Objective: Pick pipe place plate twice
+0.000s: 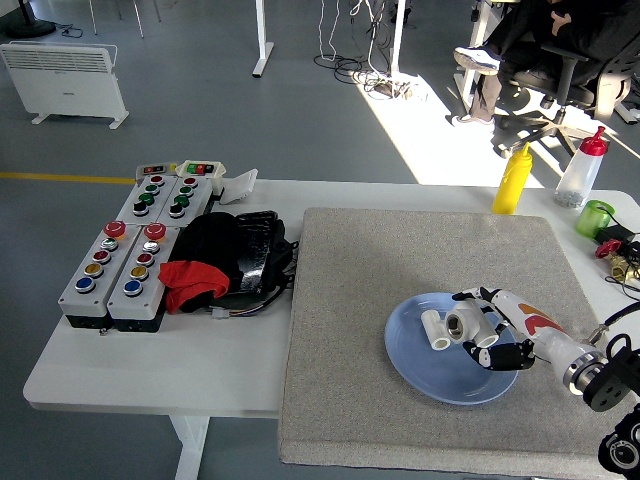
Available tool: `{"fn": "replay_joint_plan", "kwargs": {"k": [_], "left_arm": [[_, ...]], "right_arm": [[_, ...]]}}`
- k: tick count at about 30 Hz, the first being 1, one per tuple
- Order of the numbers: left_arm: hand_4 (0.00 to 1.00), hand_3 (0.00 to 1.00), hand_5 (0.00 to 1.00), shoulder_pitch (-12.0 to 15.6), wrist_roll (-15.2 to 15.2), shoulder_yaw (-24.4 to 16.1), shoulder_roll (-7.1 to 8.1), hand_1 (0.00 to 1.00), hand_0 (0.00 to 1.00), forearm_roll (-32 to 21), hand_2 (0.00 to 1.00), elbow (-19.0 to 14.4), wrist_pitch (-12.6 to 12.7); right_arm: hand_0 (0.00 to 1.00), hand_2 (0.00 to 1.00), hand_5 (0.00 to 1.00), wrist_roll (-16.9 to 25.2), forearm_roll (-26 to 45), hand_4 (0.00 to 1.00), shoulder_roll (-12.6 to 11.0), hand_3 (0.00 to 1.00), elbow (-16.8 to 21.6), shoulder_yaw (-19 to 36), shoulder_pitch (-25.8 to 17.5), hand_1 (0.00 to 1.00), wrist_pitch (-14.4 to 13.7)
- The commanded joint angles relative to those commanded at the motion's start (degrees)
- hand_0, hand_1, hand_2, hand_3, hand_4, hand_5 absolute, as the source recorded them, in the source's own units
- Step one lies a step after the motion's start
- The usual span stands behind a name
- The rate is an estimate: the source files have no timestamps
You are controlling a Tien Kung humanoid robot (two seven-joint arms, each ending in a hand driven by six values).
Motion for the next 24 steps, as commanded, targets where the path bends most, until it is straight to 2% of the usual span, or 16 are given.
{"fn": "replay_joint_plan", "kwargs": {"k": [1,6,7,12,13,18,19,24], "left_arm": [[0.3,0.603,0.998,0.0,0.0,-0.02,0.02,0.613,0.655,-0.01,0.606,0.0,0.0],[0.3,0.603,0.998,0.02,0.0,-0.05,0.04,0.613,0.655,0.02,0.606,0.0,-0.02],[0.301,0.602,0.998,0.02,0.0,-0.02,0.05,0.613,0.655,0.01,0.606,-0.01,-0.03],[0.301,0.602,0.998,0.03,0.0,-0.01,0.06,0.613,0.655,0.02,0.606,-0.03,-0.02],[0.301,0.603,0.998,0.03,0.0,-0.03,0.07,0.613,0.656,0.05,0.605,-0.04,-0.03],[0.301,0.603,0.998,0.14,0.0,-0.13,0.06,0.613,0.656,0.26,0.605,-0.09,-0.07],[0.3,0.601,0.998,0.19,0.0,-0.18,0.05,0.613,0.655,0.38,0.605,-0.1,-0.1],[0.3,0.601,0.998,0.46,0.0,-0.31,0.0,0.613,0.655,0.6,0.605,-0.17,-0.12]], "right_arm": [[0.619,0.572,0.119,-0.34,-0.47,0.431,-0.08,0.595,-0.01,-1.08,0.06,0.579,0.54],[0.619,0.572,0.119,-1.77,-2.24,0.431,-0.09,0.595,0.04,-2.62,0.14,0.579,3.26],[0.74,0.667,0.24,-2.01,-3.05,0.616,-0.05,0.713,-0.04,-2.87,0.13,0.679,4.03],[0.74,0.667,0.24,-1.82,-5.77,0.616,0.08,0.713,-0.24,-3.19,0.04,0.679,4.9],[0.924,0.967,0.278,-1.8,-6.16,0.753,0.11,0.963,-0.26,-3.11,0.02,0.854,4.91],[0.924,0.967,0.278,-1.27,-7.09,0.753,0.15,0.963,-0.3,-2.77,-0.16,0.854,3.87],[0.971,0.998,0.28,-1.15,-7.28,0.8,0.16,0.998,-0.31,-2.55,-0.29,0.898,3.55],[0.971,0.998,0.28,-1.57,-7.6,0.8,0.22,0.998,-0.31,-1.83,-0.84,0.898,3.06]]}}
